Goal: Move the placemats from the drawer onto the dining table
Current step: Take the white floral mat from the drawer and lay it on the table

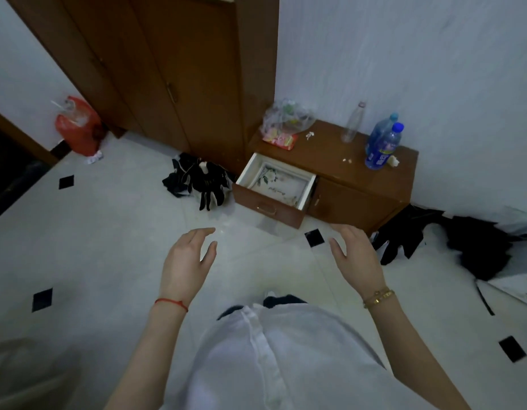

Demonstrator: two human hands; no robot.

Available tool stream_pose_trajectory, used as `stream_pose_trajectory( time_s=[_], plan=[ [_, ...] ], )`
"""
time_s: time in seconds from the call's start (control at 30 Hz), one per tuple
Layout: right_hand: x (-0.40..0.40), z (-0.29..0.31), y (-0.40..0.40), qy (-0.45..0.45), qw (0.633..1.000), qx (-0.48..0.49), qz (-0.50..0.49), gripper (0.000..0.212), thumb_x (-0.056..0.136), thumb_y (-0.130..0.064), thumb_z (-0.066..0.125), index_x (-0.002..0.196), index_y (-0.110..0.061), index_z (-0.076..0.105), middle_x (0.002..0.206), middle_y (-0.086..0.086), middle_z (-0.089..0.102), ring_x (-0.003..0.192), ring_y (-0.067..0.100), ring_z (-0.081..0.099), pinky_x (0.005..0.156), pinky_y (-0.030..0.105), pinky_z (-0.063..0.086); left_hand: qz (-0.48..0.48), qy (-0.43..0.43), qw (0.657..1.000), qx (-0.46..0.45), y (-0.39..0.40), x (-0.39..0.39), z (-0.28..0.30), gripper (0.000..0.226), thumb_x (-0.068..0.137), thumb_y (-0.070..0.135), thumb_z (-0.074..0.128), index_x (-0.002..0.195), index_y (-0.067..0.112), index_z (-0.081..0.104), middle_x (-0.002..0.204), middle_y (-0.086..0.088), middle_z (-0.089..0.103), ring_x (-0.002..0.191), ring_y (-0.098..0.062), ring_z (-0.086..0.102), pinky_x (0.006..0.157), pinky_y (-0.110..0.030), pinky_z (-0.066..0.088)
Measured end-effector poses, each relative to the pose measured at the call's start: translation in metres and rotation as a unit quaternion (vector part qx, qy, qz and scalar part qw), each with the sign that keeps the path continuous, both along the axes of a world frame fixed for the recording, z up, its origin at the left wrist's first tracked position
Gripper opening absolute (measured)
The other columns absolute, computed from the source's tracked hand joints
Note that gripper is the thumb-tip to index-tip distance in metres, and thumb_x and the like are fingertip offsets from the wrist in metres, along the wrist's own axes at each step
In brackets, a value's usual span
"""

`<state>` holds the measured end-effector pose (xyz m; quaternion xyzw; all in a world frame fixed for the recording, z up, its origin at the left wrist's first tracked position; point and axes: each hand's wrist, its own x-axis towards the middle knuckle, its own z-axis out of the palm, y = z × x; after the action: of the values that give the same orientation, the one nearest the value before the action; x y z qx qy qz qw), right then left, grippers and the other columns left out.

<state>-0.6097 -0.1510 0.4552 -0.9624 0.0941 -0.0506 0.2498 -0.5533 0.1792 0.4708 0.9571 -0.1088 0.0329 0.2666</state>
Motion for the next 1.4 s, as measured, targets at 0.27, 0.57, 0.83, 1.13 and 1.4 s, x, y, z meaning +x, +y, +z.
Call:
stream_pose_trajectory(
  time_s=[0.27,0.57,0.83,1.13,1.4],
  plan=[
    [0.149,-0.012,-0.012,0.007,1.0,0.018,-0.015,0.03,0.095,-0.016,0.056,0.125,-0.01,0.058,0.117,0.008,0.063,0.111,0.024,0.055,0.094,0.034,0.045,-0.039,0.001,0.999,-0.001,-0.033,0.165,-0.018,0.029,0.092,0.018,0.06,0.119,0.01,0.062,0.112,-0.008,0.068,0.1,-0.024,0.064,0.087,-0.037,0.054],
    [0.265,-0.053,-0.007,0.054,0.988,0.043,-0.136,0.026,0.093,-0.013,0.059,0.119,-0.008,0.061,0.11,0.011,0.064,0.104,0.028,0.058,0.084,0.037,0.05,-0.169,0.002,0.986,0.012,-0.057,0.351,-0.048,0.029,0.087,0.008,0.065,0.117,0.005,0.063,0.103,-0.01,0.068,0.089,-0.025,0.064,0.082,-0.037,0.056],
    [0.334,-0.086,-0.019,0.071,0.971,0.065,-0.219,0.032,0.095,-0.015,0.056,0.127,-0.009,0.057,0.12,0.01,0.062,0.111,0.027,0.056,0.091,0.033,0.045,-0.23,0.056,0.971,0.047,-0.097,0.448,-0.097,0.031,0.088,0.009,0.064,0.119,0.004,0.061,0.106,-0.012,0.067,0.091,-0.027,0.063,0.08,-0.041,0.056],
    [0.383,-0.21,-0.055,0.098,0.963,0.083,-0.236,0.033,0.097,-0.017,0.053,0.129,-0.009,0.056,0.12,0.008,0.061,0.11,0.021,0.051,0.088,0.017,0.034,-0.229,0.105,0.965,0.064,-0.146,0.487,-0.242,0.03,0.091,0.011,0.058,0.12,0.004,0.059,0.107,-0.014,0.066,0.093,-0.029,0.064,0.082,-0.039,0.056],
    [0.404,-0.363,-0.071,0.101,0.971,0.067,-0.208,0.034,0.096,-0.016,0.054,0.129,-0.01,0.055,0.114,0.009,0.061,0.105,0.024,0.054,0.087,0.022,0.039,-0.192,0.192,0.956,0.109,-0.168,0.507,-0.41,0.034,0.093,0.013,0.055,0.125,0.003,0.057,0.117,-0.019,0.062,0.103,-0.036,0.06,0.082,-0.042,0.054]
  ],
)
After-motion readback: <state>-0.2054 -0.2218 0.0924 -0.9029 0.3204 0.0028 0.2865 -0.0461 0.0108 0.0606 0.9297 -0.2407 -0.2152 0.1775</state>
